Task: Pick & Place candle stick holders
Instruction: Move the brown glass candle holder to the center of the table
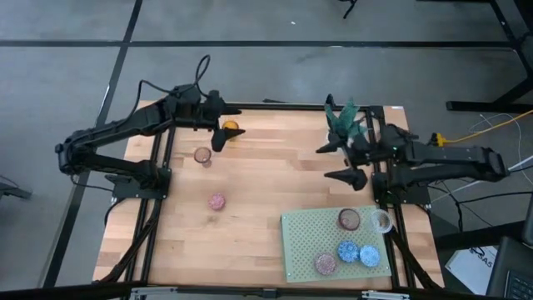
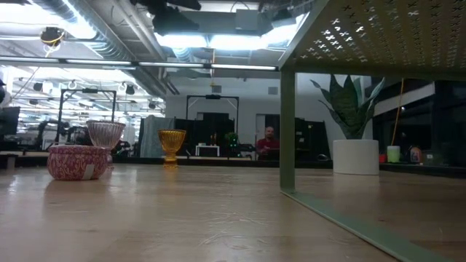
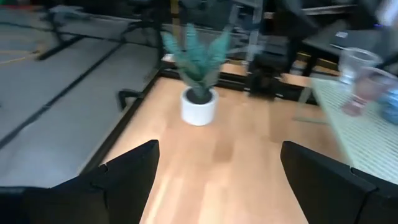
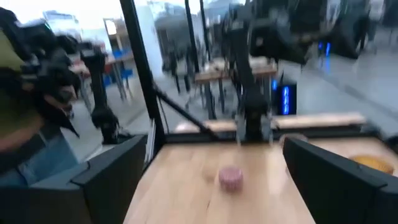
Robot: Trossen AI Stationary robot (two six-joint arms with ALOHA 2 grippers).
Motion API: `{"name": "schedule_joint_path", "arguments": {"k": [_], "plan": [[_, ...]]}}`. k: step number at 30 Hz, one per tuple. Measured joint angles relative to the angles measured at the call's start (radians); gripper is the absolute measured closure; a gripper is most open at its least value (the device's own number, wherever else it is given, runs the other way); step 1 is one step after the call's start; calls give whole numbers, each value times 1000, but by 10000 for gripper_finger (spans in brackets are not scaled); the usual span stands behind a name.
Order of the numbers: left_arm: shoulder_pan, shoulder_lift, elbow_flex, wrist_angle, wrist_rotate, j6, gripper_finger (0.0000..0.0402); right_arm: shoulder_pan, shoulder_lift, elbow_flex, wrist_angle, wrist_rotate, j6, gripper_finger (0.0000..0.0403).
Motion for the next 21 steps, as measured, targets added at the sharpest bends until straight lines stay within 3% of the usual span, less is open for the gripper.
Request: {"name": "schedule_joint_path", "arguments": {"k": [4, 12, 16, 21], "plan": [[35, 19, 0, 15, 51, -14, 68, 1, -105, -155, 149, 9, 14, 20], [92, 45, 1, 106, -168, -57, 68, 0, -270, -323, 180, 221, -7, 20], [92, 60, 1, 94, -250, -113, 68, 0, -335, -370, 176, 217, -59, 20], [92, 116, 5, 85, -277, -175, 68, -1, -462, -466, 183, 212, -60, 20]]}}
